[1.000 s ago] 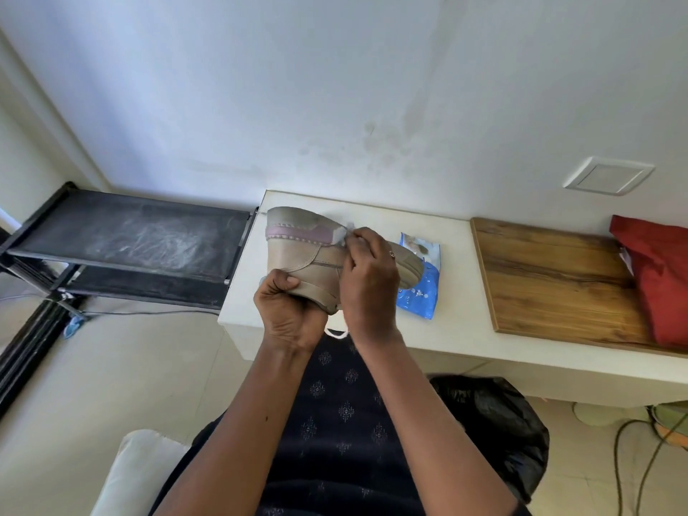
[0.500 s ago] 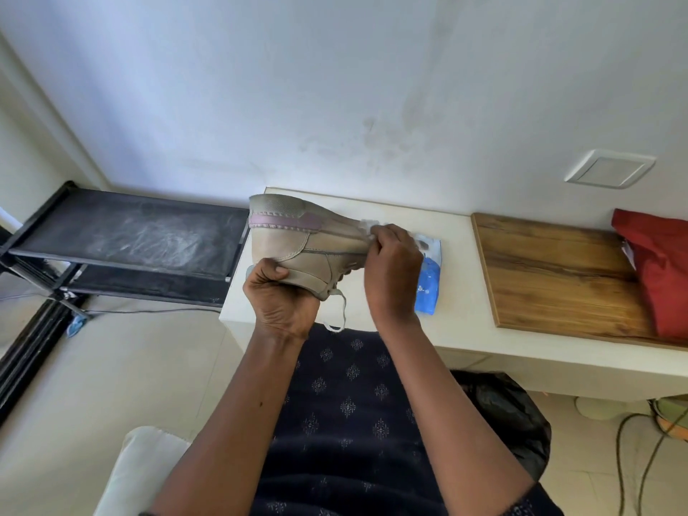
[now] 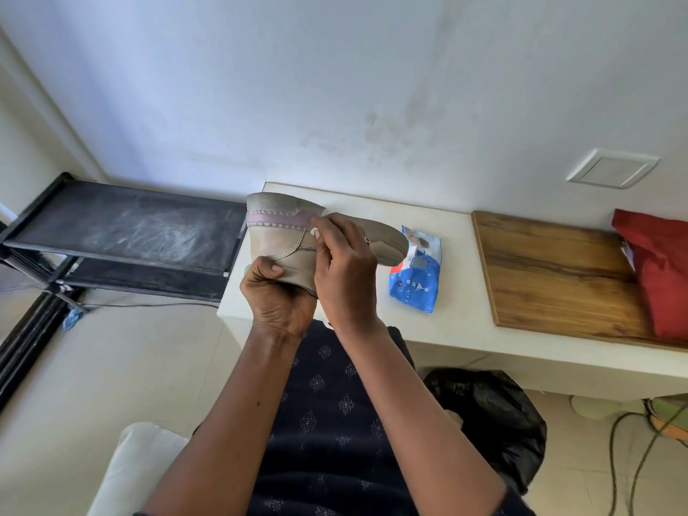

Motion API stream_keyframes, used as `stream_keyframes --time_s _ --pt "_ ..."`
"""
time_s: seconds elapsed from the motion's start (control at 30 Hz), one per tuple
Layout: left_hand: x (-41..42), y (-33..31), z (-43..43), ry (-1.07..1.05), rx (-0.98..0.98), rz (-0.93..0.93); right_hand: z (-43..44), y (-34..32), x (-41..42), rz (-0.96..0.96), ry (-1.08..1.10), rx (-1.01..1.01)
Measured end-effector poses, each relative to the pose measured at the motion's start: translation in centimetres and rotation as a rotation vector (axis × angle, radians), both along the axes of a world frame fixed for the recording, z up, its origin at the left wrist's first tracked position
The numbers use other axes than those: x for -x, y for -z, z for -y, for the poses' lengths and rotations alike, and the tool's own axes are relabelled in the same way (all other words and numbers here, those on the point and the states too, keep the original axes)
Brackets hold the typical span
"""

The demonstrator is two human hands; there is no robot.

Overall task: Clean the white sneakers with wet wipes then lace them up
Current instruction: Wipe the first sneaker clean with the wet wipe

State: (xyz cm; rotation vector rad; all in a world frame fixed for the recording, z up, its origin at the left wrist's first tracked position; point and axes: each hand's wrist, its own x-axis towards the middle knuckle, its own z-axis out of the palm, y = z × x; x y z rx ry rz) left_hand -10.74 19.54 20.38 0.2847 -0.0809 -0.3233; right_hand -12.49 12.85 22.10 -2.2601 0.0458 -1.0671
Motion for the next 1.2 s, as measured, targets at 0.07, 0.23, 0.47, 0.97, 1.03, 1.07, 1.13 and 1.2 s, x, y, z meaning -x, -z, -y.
stream_keyframes --time_s 0.07,0.23,0.47,0.97,1.03,1.07,1.13,1.2 --pt "0.2 0.0 0.1 0.008 0.009 -0.013 0.2 0.2 0.0 0.001 0.022 0.046" --pt "0.2 0.2 -0.1 -0.019 -0.058 -0.052 2.7 1.4 -0.2 -0.115 0.095 0.116" --pt "0.6 -0.3 -0.3 -0.036 -0.085 -0.141 4.9 2.0 -0.4 -0.279 0.272 0.048" --pt "0.8 0.2 -0.2 -0.027 -0.059 -0.112 -2.1 1.4 1.6 -0.101 0.047 -0.028" --pt "0.6 0.6 -0.5 -0.025 -0.062 -0.122 -3.0 1.6 2.2 -0.089 -0.029 0.062" --pt "0.5 0.9 -0.6 -0.012 -0.052 -0.130 -2.9 1.8 2.3 -0.073 -0.051 0.108" --pt "0.5 0.7 -0.5 0.009 -0.008 -0.123 -2.1 2.1 2.2 -0.034 -0.043 0.152" --pt "0.5 0.5 -0.3 0.005 0.044 -0.137 -1.2 2.2 2.0 -0.003 -0.014 0.168"
